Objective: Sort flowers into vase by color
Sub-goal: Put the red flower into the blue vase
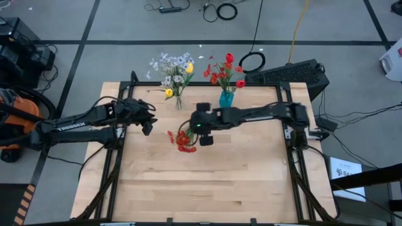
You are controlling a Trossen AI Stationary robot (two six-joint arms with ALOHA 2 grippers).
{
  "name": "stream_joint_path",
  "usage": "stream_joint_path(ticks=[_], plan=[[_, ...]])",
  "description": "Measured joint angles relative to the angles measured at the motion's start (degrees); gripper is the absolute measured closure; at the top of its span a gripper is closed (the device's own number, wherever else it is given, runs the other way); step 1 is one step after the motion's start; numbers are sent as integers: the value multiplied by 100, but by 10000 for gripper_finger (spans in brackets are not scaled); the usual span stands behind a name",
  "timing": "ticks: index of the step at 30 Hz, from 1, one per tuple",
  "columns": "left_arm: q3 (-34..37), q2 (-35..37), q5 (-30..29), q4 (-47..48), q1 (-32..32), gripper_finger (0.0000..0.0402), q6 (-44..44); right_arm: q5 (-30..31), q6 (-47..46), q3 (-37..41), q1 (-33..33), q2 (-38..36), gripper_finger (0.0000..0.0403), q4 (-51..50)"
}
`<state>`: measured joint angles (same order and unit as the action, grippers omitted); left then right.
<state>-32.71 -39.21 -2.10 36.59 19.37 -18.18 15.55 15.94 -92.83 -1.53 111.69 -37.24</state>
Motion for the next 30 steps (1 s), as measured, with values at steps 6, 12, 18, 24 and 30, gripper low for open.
stream_joint_path(ticks=[6,12,18,24,30], plan=[[0,23,-12,5,-115,263,-98,-87,949,-682,-79,950,293,-464],[0,32,-16,3,-267,263,-106,-94,1389,-761,-270,1435,293,-571],[0,29,-16,-4,-343,263,-106,-56,1721,-761,-511,1604,293,-387],[0,29,-32,-6,-343,263,-104,-83,2154,-770,-621,1667,293,-195],[0,29,-85,-6,-341,263,-104,-228,2426,-761,-671,1817,293,-14]])
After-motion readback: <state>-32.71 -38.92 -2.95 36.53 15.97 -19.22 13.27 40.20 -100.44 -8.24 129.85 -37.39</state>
